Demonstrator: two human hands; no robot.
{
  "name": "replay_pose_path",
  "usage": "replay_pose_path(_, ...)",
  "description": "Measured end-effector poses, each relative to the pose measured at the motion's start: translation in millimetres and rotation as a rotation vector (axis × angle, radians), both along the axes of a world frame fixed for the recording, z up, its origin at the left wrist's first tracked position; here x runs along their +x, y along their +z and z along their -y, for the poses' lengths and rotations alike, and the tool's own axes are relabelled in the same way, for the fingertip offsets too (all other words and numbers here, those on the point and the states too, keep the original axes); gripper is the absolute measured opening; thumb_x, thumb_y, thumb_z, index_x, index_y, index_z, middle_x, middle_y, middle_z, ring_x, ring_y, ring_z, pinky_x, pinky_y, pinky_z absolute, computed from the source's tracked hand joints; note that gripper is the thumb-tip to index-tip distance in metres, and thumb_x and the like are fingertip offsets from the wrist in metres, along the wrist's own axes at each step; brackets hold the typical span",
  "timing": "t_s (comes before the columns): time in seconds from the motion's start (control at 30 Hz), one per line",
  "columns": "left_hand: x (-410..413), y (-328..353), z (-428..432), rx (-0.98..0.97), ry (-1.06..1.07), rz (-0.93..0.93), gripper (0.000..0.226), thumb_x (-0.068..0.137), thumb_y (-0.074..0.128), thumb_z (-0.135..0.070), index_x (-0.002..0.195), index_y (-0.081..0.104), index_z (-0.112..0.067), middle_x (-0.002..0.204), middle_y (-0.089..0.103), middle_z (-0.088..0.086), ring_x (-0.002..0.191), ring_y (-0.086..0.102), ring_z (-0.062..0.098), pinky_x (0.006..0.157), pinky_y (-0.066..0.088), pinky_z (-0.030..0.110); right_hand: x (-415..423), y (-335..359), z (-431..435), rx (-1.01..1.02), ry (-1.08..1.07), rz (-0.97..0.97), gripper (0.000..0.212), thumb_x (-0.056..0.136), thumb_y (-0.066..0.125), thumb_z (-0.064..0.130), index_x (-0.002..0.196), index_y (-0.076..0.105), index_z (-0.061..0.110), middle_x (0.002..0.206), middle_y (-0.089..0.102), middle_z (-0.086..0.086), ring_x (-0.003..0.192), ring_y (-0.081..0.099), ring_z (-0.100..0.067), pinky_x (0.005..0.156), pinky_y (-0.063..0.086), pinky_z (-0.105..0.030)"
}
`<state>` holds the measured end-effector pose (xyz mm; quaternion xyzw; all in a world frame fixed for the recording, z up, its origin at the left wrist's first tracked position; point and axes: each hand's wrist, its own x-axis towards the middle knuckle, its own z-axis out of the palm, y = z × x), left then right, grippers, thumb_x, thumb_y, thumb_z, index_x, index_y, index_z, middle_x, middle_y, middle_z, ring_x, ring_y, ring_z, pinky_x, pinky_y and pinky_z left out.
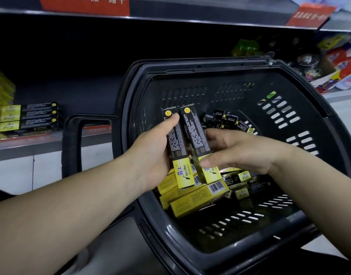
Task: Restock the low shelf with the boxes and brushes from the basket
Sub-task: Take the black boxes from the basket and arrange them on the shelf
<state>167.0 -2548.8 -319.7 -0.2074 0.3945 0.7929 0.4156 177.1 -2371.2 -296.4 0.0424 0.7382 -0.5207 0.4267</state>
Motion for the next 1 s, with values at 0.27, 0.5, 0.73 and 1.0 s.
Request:
replay_pose_path(0.27, 1, -4, -1, -0.112, -0.01, -0.086, 0.036, 0.091, 0.054, -0.036, 0.117, 0.063, -0.013, 0.106, 0.071, 0.012, 0.093, 0.07, 0.027, 0.069, 0.059, 0.036, -4, -11, 7, -0.045, -0.094, -0.107, 0.067, 0.07, 0.068, 0.048, 0.127, 0.045, 0.023, 0.108, 0.07, -0.005, 0.096, 0.068, -0.019, 0.073, 0.055, -0.028)
replay_pose_path(0.5, 3, -4, -1, -0.131, -0.022, -0.107, 0.033, 0.09, 0.058, -0.032, 0.116, 0.063, -0.013, 0.104, 0.072, 0.011, 0.092, 0.071, 0.025, 0.071, 0.058, 0.036, -9, -19, 6, -0.093, -0.159, -0.181, 0.043, 0.088, 0.061, 0.027, 0.126, 0.045, 0.035, 0.107, 0.068, -0.006, 0.092, 0.069, -0.02, 0.073, 0.058, -0.033)
replay_pose_path(0.73, 4, -4, -2, -0.164, -0.058, -0.132, 0.034, 0.088, 0.058, -0.035, 0.116, 0.064, -0.016, 0.102, 0.073, 0.008, 0.093, 0.07, 0.024, 0.078, 0.056, 0.039, -10, -18, 8, -0.133, -0.138, -0.207, 0.048, 0.074, 0.064, 0.042, 0.118, 0.05, 0.031, 0.086, 0.072, 0.004, 0.078, 0.07, -0.017, 0.063, 0.055, -0.025)
replay_pose_path(1.0, 6, -4, -2, -0.234, -0.057, -0.157, 0.027, 0.085, 0.065, -0.026, 0.109, 0.064, -0.013, 0.09, 0.075, 0.006, 0.08, 0.073, 0.02, 0.063, 0.059, 0.033, -14, -22, 2, -0.065, -0.045, -0.275, 0.042, 0.079, 0.06, 0.05, 0.119, 0.048, 0.04, 0.1, 0.067, 0.002, 0.076, 0.07, -0.014, 0.063, 0.053, -0.018)
